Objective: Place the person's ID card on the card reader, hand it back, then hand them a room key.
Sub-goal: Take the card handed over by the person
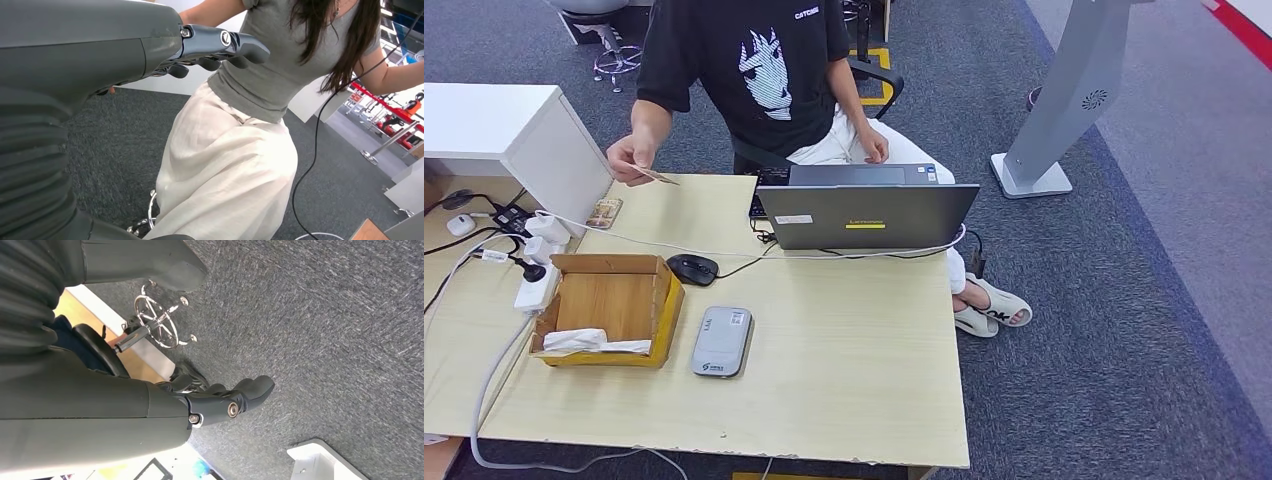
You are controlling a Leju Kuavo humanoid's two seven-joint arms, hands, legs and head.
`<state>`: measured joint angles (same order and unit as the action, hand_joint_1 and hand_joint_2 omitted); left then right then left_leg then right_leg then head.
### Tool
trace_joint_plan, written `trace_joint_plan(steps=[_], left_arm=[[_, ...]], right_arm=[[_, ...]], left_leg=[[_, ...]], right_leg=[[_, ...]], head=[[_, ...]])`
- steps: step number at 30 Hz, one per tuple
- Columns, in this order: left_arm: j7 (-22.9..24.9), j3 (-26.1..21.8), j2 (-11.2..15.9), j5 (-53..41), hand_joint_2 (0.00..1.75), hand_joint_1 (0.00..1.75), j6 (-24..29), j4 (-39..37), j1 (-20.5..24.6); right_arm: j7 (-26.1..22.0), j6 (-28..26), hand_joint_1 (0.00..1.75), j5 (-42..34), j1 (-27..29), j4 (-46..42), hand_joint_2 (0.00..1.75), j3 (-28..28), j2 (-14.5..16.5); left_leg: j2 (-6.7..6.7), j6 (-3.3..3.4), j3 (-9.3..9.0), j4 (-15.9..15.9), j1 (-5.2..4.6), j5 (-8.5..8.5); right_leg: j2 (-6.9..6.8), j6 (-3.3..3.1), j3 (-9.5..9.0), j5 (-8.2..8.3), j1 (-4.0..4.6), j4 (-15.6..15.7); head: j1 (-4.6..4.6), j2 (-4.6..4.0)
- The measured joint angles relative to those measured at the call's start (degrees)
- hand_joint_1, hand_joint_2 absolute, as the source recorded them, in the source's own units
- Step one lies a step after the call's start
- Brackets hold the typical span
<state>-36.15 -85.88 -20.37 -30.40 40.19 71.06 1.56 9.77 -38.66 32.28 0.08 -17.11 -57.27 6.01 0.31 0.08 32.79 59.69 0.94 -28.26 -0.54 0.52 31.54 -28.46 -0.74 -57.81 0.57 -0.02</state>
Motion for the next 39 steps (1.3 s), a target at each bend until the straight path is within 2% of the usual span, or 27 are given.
trace_joint_plan(steps=[39], left_arm=[[0.0, 0.0, 0.0, 0.0, 1.75, 0.0, 0.0, -0.2, 0.0]], right_arm=[[0.0, 0.0, 0.0, 0.0, 0.0, 0.0, 1.75, 0.0, 0.0]], left_leg=[[0.0, 0.0, 0.0, 0.0, 0.0, 0.0]], right_leg=[[0.0, 0.0, 0.0, 0.0, 0.0, 0.0]], head=[[0.0, 0.0]])
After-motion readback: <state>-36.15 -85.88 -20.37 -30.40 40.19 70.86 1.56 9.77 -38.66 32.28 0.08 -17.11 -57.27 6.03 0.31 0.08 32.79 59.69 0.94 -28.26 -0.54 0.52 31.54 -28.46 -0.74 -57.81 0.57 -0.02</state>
